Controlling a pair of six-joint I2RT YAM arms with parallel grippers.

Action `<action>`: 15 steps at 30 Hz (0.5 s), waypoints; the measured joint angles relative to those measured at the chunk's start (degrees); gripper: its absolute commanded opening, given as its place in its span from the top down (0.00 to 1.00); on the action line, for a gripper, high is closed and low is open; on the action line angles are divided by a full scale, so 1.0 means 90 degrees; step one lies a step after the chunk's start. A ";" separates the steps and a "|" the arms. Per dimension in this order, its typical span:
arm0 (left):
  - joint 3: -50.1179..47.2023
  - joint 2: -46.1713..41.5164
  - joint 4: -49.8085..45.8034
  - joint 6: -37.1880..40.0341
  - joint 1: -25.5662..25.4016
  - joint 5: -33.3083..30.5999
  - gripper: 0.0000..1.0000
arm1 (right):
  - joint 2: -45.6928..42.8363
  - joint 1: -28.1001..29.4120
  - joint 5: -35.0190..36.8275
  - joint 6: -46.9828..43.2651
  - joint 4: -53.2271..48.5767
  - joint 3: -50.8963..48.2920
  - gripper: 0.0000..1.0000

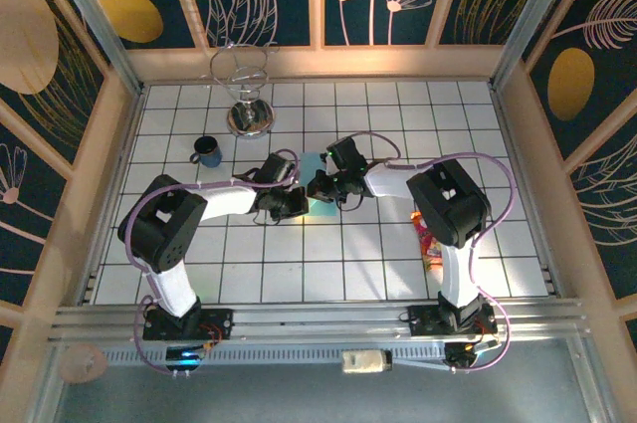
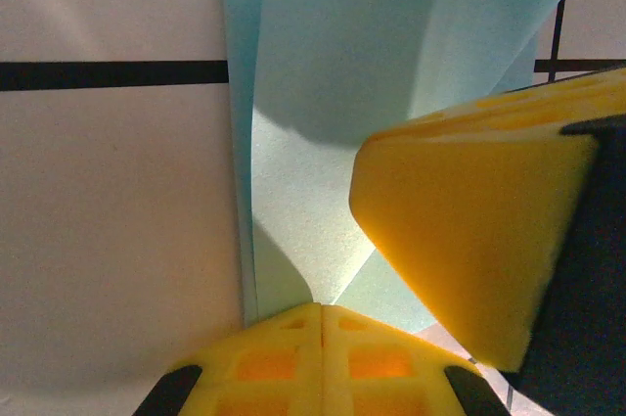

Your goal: Fold a paper plane with a square sheet of paper (pick it up from the middle)

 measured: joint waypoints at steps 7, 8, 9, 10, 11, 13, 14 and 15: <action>-0.0044 -0.0002 0.0070 -0.0090 0.0000 0.0000 1.00 | 0.0049 -0.0318 0.0005 -0.0075 -0.0039 -0.0138 1.00; -0.0053 0.0000 0.0134 -0.0095 0.0000 -0.0010 1.00 | 0.0049 -0.0420 -0.0063 -0.0104 -0.0039 -0.0160 1.00; -0.0061 0.0005 0.0165 -0.0097 0.0000 -0.0015 1.00 | 0.0049 -0.0508 -0.0085 -0.0143 -0.0041 -0.0160 1.00; -0.0070 0.0005 0.0185 -0.0104 0.0000 -0.0012 1.00 | 0.0049 -0.0639 -0.0100 -0.0182 -0.0041 -0.0160 1.00; -0.0070 0.0005 0.0187 -0.0107 0.0000 -0.0010 1.00 | 0.0049 -0.0777 -0.0102 -0.0216 -0.0041 -0.0160 1.00; -0.0070 0.0005 0.0189 -0.0107 0.0000 -0.0007 1.00 | 0.0049 -0.1100 -0.0104 -0.0316 -0.0044 -0.0153 1.00; -0.0070 0.0005 0.0189 -0.0107 0.0000 -0.0007 1.00 | 0.0049 -0.1258 -0.0078 -0.0359 -0.0063 -0.0134 1.00; -0.0070 0.0005 0.0189 -0.0107 0.0000 -0.0005 1.00 | 0.0049 -0.1382 -0.0044 -0.0398 -0.0087 -0.0107 1.00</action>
